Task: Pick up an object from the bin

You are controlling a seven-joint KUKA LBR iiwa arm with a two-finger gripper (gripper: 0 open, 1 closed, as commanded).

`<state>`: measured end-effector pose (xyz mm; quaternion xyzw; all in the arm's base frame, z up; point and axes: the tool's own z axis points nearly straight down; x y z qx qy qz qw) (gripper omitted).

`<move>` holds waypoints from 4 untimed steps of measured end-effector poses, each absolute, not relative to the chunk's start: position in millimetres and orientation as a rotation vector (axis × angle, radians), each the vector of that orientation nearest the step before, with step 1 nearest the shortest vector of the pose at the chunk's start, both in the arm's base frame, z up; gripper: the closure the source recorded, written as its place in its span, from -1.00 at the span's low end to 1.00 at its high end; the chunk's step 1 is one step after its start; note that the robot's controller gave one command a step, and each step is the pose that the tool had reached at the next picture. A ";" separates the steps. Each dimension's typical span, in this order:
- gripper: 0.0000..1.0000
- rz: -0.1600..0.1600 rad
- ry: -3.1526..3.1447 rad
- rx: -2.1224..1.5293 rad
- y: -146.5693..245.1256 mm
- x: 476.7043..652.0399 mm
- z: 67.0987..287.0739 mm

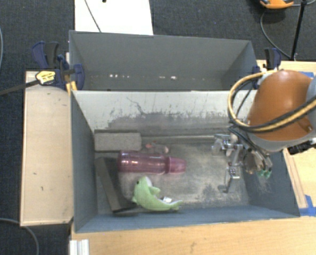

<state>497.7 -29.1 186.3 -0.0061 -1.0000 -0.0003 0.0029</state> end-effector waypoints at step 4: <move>-1.00 0.003 -3.128 0.367 8.8 533.0 127.6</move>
Offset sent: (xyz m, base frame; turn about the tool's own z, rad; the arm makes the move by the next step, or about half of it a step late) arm 0.0730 0.0470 -0.0970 0.0077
